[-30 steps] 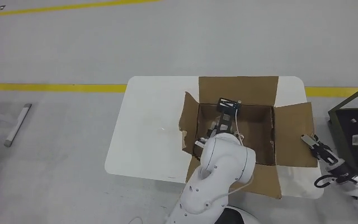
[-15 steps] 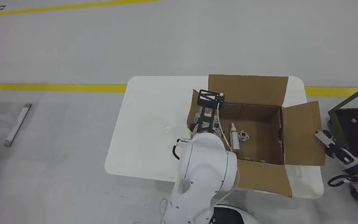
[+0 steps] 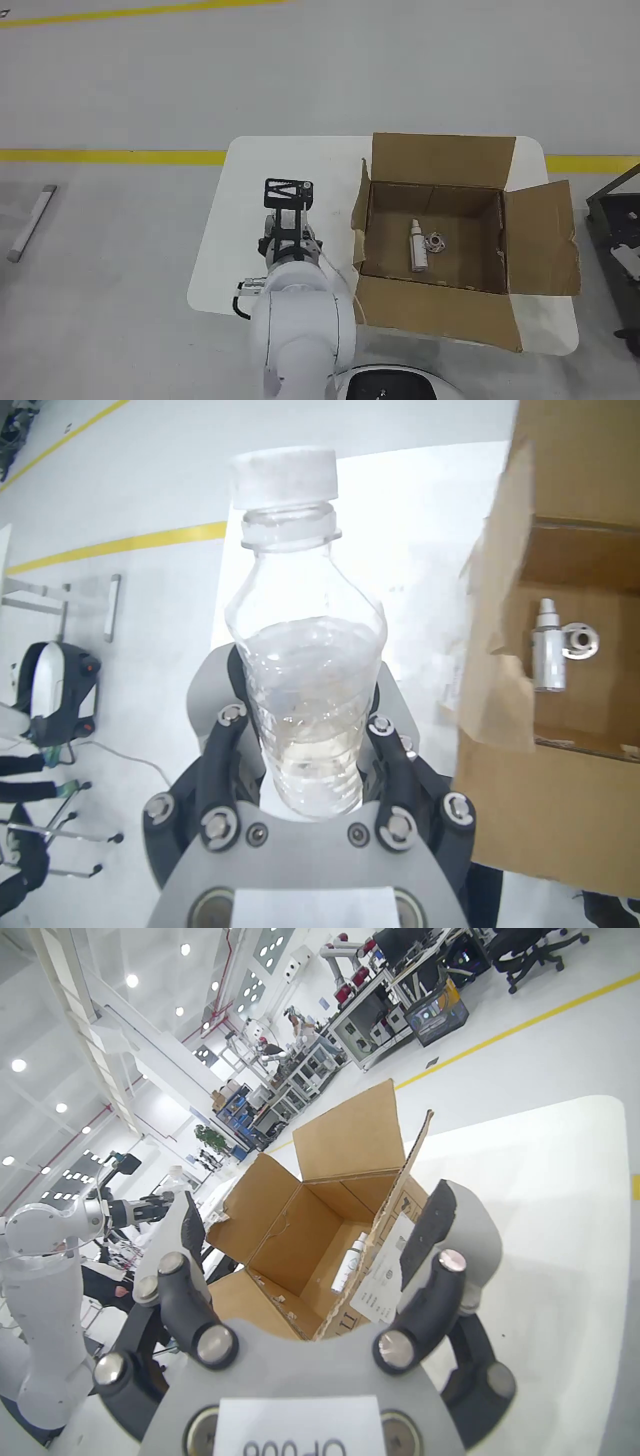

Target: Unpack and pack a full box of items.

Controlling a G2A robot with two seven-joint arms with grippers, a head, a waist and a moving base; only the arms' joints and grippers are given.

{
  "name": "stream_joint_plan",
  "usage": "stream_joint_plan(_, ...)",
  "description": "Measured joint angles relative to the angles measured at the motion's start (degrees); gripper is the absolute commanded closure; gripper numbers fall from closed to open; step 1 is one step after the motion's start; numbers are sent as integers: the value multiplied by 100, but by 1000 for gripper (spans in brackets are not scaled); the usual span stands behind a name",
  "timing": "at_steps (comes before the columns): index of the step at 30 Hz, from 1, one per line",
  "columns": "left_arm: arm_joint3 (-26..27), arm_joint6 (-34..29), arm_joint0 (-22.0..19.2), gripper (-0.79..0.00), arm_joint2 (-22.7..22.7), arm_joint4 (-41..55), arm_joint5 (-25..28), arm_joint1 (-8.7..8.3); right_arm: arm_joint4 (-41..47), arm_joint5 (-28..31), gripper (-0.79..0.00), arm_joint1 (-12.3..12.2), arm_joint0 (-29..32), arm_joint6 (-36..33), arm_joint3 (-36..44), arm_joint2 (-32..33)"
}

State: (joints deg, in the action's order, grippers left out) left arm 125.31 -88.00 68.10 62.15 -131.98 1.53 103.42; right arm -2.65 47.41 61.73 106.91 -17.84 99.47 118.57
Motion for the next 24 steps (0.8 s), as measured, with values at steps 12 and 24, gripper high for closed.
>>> stream_joint_plan(12,-1195,0,454,0,630,113,252,-178,-1647,-415,0,220,481,1400,763,70)
stream_joint_plan(24,-1286,0,458,0,649,109,265,-180,-2149,-580,0,279,610,1678,1021,87)
